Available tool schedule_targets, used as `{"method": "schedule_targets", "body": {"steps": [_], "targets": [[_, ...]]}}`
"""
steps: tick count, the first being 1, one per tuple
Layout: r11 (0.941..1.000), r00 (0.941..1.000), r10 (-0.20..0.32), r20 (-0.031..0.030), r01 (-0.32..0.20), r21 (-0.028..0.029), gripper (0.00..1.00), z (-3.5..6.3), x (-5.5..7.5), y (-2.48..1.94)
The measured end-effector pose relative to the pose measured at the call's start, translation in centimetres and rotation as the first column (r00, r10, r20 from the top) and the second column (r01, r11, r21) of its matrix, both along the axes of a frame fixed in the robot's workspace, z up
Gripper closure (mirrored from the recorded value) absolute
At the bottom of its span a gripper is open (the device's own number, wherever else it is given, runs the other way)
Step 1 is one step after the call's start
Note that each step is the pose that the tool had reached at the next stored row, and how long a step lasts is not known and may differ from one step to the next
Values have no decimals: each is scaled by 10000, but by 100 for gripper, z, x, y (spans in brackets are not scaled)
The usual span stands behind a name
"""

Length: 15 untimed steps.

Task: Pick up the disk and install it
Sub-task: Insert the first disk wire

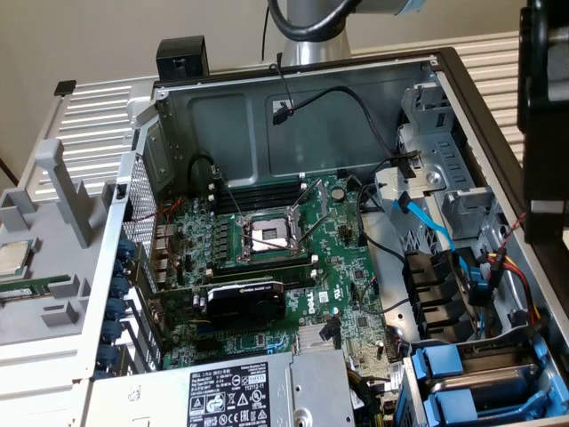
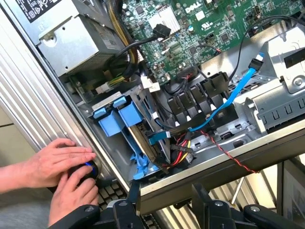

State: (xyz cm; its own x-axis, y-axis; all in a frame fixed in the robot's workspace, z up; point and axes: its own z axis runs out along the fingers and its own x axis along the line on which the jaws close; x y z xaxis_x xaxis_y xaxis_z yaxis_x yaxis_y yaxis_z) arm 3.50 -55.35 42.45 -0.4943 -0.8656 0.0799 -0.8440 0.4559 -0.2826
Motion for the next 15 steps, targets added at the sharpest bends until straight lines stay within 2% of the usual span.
{"method": "schedule_targets", "body": {"steps": [2, 4, 7, 11, 15], "targets": [[10000, 10000, 5, -54, -5, 0, 45, 1, 0, -38], [10000, 9999, 37, -114, -37, 0, 45, 1, 0, -52], [9998, 9996, 201, -196, -201, 4, 45, 1, 0, -54], [9981, 9975, 619, -342, -618, 28, 45, 1, -1, -54], [9926, 9917, 1211, -424, -1210, 38, 45, 0, 1, -54]]}}
